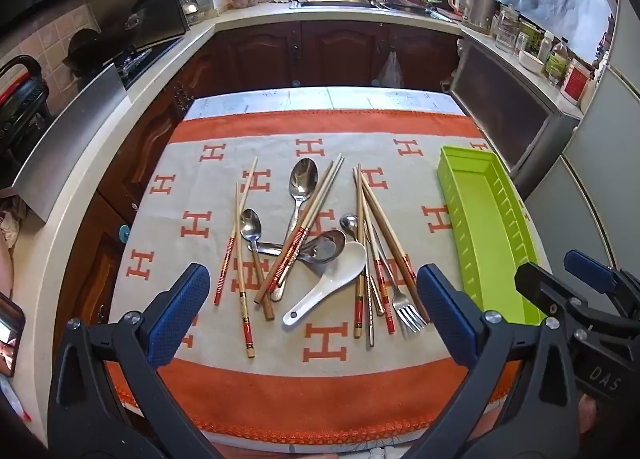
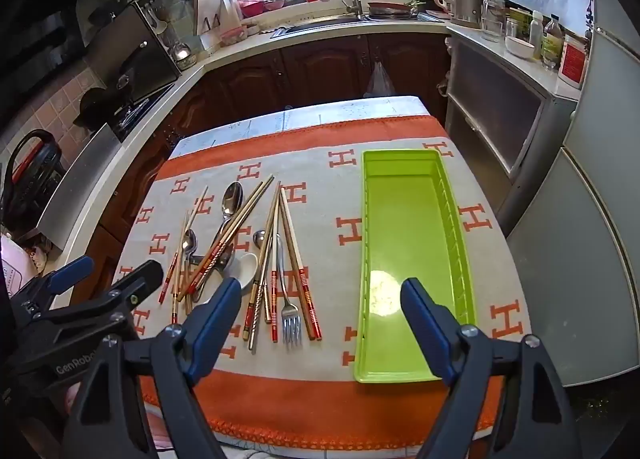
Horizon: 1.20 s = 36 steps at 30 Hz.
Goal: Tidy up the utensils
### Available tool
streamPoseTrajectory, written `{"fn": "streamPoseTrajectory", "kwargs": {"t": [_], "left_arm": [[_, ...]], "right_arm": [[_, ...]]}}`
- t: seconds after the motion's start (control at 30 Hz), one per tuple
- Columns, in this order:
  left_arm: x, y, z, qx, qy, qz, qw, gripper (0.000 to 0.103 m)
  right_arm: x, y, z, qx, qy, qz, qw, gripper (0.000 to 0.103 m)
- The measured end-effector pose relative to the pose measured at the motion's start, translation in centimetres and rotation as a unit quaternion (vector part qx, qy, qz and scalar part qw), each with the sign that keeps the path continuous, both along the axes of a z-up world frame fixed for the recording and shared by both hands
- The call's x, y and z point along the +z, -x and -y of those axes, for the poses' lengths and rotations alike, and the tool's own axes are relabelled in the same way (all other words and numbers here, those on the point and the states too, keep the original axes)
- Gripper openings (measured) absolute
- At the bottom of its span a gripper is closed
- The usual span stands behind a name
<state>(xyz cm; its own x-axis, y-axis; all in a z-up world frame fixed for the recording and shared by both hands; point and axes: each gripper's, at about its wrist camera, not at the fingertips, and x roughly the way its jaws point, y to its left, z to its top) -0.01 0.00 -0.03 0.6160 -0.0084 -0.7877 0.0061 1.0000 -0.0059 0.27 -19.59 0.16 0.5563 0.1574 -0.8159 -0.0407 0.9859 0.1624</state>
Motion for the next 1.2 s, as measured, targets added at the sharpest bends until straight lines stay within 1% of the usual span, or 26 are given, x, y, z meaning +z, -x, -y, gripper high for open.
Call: {"fn": "streamPoseTrajectory", "kwargs": {"t": [0.07, 0.1, 0.13, 0.17, 0.2, 0.23, 0.4, 0.57, 1.2], "left_arm": [[0.0, 0.1, -0.1, -0.005, -0.001, -0.002, 1.0, 0.102], [0.0, 0.2, -0.2, -0.007, -0.001, -0.003, 1.0, 0.102], [-0.1, -0.4, -0.2, -0.011, -0.005, -0.019, 0.9998, 0.101], [0.0, -0.6, -0.4, -0.011, -0.005, -0.019, 0.9997, 0.101], [-0.4, -0.3, 0.1, -0.007, -0.013, -0.008, 0.9998, 0.1], [-0.4, -0.1, 0.4, -0.005, -0.016, -0.002, 0.9999, 0.1], [-1.1, 0.1, 1.0, -0.005, -0.009, -0.008, 0.9999, 0.098], [-1.1, -0.5, 0.0, -0.008, 0.003, -0.015, 0.9999, 0.097], [-1.2, -0.5, -0.4, -0.008, 0.001, -0.016, 0.9998, 0.097]], "right_arm": [[-0.2, -0.3, 0.4, 0.004, 0.0, -0.006, 1.0, 0.082], [0.3, -0.1, -0.4, 0.01, 0.017, 0.004, 1.0, 0.082], [0.4, -0.3, -0.4, 0.012, 0.021, 0.004, 1.0, 0.082], [0.4, 0.0, -0.4, 0.012, 0.021, 0.01, 1.0, 0.082], [0.4, 0.1, -0.6, 0.014, 0.024, 0.013, 1.0, 0.082], [0.5, 0.1, -0.6, 0.015, 0.022, 0.015, 1.0, 0.082], [0.0, 0.0, -0.8, 0.02, 0.015, 0.01, 1.0, 0.082], [0.0, -0.1, -0.9, 0.021, 0.011, 0.007, 1.0, 0.082], [-0.1, -0.1, -1.1, 0.021, 0.014, 0.005, 1.0, 0.082]]}}
